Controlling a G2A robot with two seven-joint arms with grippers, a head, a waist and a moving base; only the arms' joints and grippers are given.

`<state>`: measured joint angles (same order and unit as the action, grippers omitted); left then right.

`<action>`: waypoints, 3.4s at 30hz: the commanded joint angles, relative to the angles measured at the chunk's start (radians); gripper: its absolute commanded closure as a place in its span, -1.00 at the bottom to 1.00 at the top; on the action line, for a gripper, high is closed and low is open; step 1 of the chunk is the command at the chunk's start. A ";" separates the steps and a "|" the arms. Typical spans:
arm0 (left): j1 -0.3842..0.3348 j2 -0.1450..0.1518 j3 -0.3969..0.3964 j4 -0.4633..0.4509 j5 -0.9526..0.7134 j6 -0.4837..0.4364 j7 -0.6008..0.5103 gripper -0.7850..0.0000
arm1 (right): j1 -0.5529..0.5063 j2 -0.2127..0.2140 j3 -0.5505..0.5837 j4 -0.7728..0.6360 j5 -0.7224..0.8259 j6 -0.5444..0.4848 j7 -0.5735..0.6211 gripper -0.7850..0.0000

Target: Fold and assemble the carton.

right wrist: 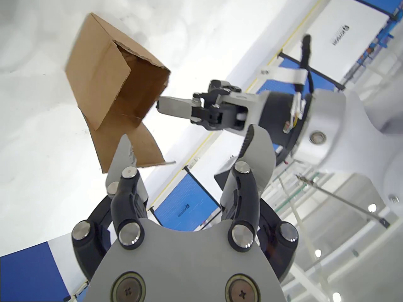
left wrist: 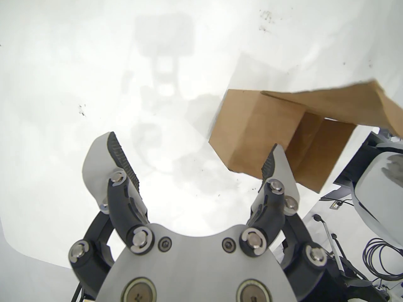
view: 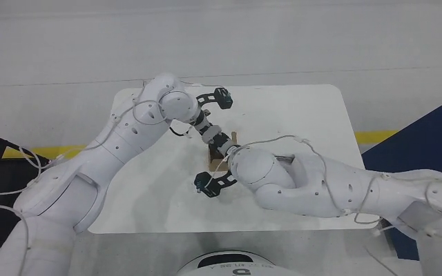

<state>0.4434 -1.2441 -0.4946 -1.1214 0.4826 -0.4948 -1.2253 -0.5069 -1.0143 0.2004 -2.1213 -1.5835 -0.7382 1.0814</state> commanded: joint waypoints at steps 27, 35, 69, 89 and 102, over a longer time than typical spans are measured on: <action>0.230 0.184 -0.459 -0.238 -0.010 0.055 0.165 -1.00 | -0.680 0.228 0.517 -0.074 0.120 0.858 -0.511 -1.00; 0.401 0.240 -0.661 -0.412 -0.040 0.039 0.264 -1.00 | -0.838 0.237 0.612 0.112 0.435 0.769 -0.861 -1.00; 0.471 0.255 -0.721 -0.422 -0.096 -0.013 0.321 -1.00 | -0.800 0.089 0.516 0.423 0.805 0.648 -1.251 1.00; 0.471 0.255 -0.721 -0.422 -0.096 -0.013 0.321 -1.00 | -0.477 0.109 0.640 0.607 0.931 -0.078 -0.662 -1.00; 0.471 0.255 -0.721 -0.422 -0.096 -0.013 0.321 -1.00 | -0.874 0.200 0.986 0.259 0.686 0.130 -0.792 -1.00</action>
<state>0.9147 -0.9888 -1.2157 -1.5431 0.3867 -0.5082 -0.9039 -1.3274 -0.8213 1.1443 -1.8450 -0.8878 -0.6294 0.2938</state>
